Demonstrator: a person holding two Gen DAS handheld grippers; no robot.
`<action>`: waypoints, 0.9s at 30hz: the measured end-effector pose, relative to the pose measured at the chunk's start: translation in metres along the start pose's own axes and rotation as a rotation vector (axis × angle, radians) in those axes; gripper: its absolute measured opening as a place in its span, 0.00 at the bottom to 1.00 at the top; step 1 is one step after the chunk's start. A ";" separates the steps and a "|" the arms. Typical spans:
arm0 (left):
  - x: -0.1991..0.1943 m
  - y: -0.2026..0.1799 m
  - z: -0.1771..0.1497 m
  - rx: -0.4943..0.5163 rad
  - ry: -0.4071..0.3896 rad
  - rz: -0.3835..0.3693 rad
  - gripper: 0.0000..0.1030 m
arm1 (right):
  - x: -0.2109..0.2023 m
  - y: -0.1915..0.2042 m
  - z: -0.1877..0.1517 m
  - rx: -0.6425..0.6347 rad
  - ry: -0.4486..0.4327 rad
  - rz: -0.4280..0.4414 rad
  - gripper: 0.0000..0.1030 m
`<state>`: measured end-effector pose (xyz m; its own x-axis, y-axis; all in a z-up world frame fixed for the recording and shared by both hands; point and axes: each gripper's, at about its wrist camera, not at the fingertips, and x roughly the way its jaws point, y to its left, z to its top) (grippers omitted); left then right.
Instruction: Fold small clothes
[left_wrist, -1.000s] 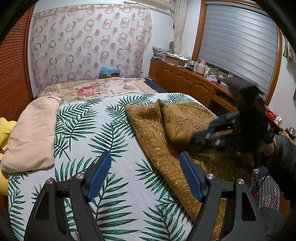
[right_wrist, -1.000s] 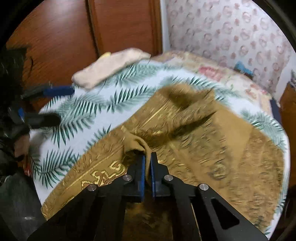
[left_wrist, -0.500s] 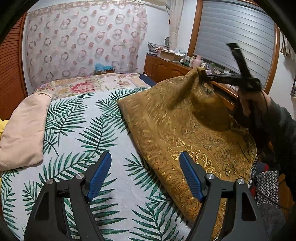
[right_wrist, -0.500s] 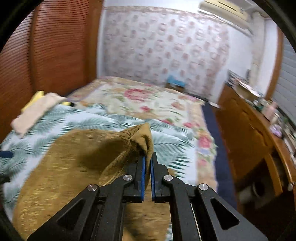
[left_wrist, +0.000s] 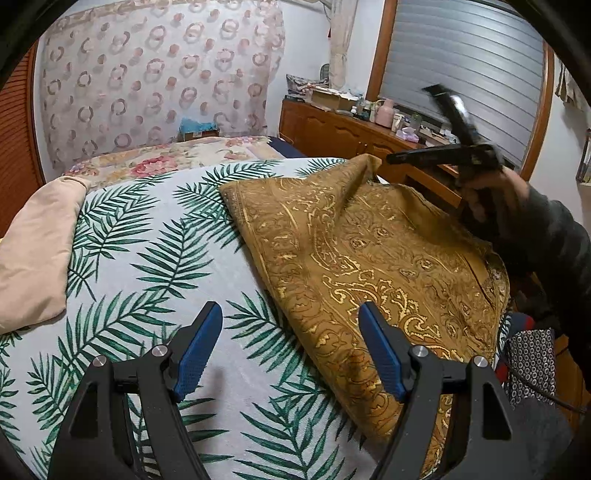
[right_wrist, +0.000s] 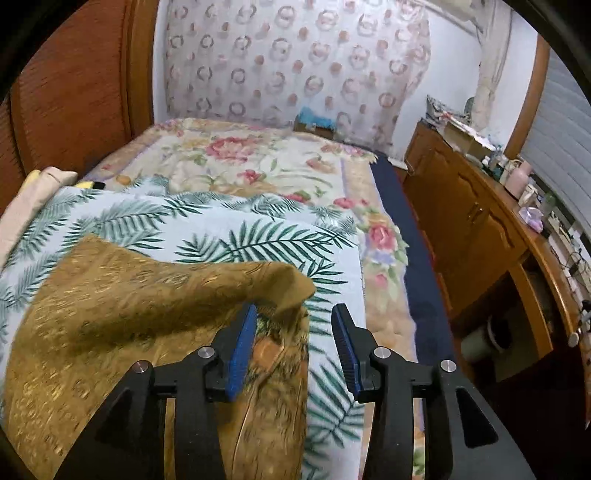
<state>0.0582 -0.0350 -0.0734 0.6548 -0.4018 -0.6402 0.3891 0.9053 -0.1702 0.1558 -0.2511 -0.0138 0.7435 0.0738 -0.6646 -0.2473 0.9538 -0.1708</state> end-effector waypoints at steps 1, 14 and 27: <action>0.001 -0.001 -0.001 0.002 0.002 -0.003 0.75 | -0.005 0.000 -0.009 -0.001 -0.014 0.024 0.42; 0.011 -0.015 -0.004 0.031 0.041 -0.020 0.75 | -0.076 0.016 -0.122 -0.042 0.050 0.165 0.42; 0.015 -0.026 -0.010 0.056 0.079 -0.010 0.75 | -0.128 0.003 -0.139 -0.005 -0.034 0.195 0.02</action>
<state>0.0519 -0.0631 -0.0862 0.5986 -0.3966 -0.6960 0.4325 0.8913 -0.1359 -0.0267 -0.2985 -0.0303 0.7015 0.2668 -0.6609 -0.3916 0.9191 -0.0446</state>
